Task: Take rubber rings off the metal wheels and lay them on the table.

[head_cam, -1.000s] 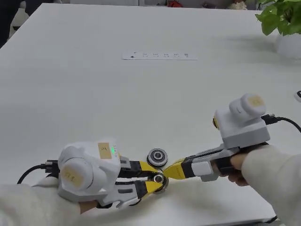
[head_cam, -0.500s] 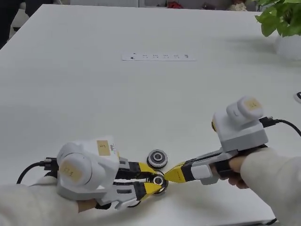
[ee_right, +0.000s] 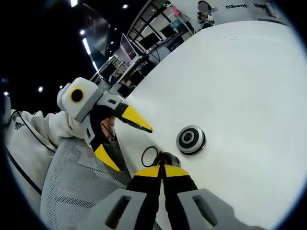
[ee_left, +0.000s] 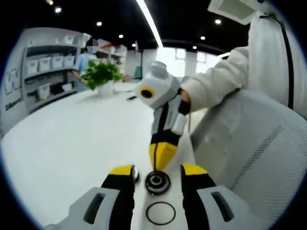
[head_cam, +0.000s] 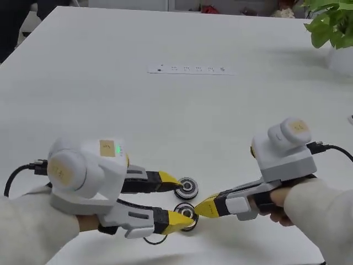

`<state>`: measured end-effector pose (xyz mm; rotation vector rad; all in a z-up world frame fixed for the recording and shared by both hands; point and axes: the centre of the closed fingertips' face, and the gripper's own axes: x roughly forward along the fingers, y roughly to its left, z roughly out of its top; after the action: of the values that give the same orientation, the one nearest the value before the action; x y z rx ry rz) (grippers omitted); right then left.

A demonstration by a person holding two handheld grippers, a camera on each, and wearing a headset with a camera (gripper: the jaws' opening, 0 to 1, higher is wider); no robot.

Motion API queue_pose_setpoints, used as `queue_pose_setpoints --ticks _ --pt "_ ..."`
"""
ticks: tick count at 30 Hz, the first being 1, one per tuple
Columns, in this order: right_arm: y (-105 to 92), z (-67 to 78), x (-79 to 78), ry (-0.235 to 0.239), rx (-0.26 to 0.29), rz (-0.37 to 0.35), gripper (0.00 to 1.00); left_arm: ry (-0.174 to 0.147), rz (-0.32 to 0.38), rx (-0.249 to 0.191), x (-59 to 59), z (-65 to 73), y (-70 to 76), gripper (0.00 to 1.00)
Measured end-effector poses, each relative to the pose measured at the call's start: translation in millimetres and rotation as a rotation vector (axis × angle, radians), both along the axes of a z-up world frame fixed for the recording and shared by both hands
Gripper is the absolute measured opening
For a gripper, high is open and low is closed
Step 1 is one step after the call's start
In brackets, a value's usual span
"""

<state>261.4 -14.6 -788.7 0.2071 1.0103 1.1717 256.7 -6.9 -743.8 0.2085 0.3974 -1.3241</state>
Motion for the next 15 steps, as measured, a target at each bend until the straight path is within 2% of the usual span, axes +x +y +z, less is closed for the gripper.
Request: queue_pose_setpoints --ticks 9,15 --pt "2.5 6.6 1.4 -0.005 0.022 -0.004 0.00 -0.021 0.027 0.002 -0.9 27.7 14.4 0.56" --pt "3.9 10.0 0.9 -0.011 0.029 -0.002 0.00 -0.065 0.050 0.008 -0.6 49.0 31.8 0.65"
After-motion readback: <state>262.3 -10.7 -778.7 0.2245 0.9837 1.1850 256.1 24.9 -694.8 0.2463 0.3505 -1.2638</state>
